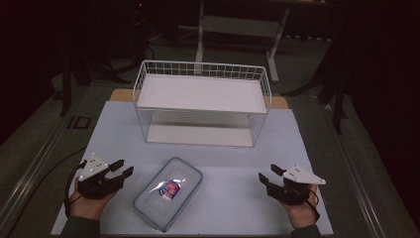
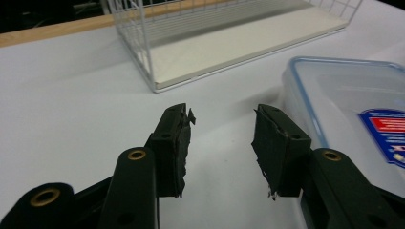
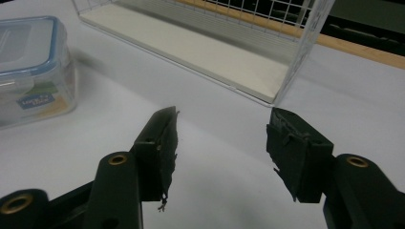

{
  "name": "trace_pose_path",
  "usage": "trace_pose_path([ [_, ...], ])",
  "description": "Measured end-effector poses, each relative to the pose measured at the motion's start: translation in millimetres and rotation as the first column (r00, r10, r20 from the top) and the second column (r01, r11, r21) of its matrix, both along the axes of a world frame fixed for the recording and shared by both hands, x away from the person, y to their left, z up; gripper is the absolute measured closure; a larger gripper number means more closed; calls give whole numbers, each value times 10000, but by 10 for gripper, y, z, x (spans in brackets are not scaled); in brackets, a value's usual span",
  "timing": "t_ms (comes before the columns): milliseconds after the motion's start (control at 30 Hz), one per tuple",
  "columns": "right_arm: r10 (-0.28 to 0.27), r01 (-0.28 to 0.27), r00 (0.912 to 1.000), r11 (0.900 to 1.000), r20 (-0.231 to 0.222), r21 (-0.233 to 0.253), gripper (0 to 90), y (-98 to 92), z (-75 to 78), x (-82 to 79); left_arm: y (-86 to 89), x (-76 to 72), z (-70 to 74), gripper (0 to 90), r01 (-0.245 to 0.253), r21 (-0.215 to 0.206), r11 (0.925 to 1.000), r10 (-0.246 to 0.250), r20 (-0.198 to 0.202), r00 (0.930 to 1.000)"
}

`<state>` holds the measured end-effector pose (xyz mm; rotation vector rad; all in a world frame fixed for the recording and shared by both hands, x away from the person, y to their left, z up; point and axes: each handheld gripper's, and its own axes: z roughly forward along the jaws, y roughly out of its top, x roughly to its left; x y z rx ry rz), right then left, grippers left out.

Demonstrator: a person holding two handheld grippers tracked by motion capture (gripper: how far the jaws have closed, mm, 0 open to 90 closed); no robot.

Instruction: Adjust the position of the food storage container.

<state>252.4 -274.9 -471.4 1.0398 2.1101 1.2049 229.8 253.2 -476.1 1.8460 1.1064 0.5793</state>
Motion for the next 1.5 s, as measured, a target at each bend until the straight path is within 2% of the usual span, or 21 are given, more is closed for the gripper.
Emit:
trace_pose_path([
  [67,20,-20,10000,10000,-3,-10,430,6,2,-3,-14,-13,-2,554,162,-147,9998,-163,-93,9998],
  [167,21,-21,10000,10000,32,-13,428,5,8,-10,-18,-25,-5,553,205,-140,9997,-206,-102,9997],
  [200,-35,35,10000,10000,38,14,428,4,16,-21,-22,-72,-28,550,508,-149,9986,-511,-145,9986],
  [300,-43,43,10000,10000,52,30,428,5,19,-26,-40,-124,-50,549,844,-106,9964,-846,-228,9961],
  [433,54,-54,10000,10000,73,-12,426,24,14,-26,-57,-189,-59,577,1355,-258,9904,-1363,-305,9902],
  [533,94,-93,9999,9999,82,-57,423,30,13,-28,-59,-230,-68,627,1688,-364,9850,-1704,-443,9844],
  [767,60,-60,10000,10000,42,-54,426,17,5,-22,-34,-327,-62,880,2384,-371,9705,-2404,-656,9685],
  [800,60,-60,10000,10000,42,-54,426,17,5,-22,-34,-327,-62,892,2384,-371,9705,-2404,-656,9685],
  [967,120,-120,9999,9999,-11,-47,427,30,-1,-21,-44,-387,-89,896,3181,-235,9478,-3187,-1092,9415],
  [1067,149,-149,9999,9999,-42,-44,426,34,-3,-20,-37,-413,-100,897,3446,-306,9382,-3457,-1214,9304],
  [1300,263,-263,9996,9997,-99,-23,425,37,-19,-14,8,-496,-100,897,3598,-335,9324,-3610,-1266,9239],
  [1400,286,-286,9995,9996,-102,-25,424,39,-21,-11,28,-518,-103,897,3544,-232,9348,-3543,-1311,9259],
  [1467,290,-291,9995,9996,-151,-47,422,40,-27,-3,47,-536,-107,897,3583,-289,9332,-3589,-1340,9237],
  [1500,293,-293,9994,9996,-182,-8,423,39,-32,4,45,-558,-106,898,3698,-203,9289,-3690,-1370,9193],
])
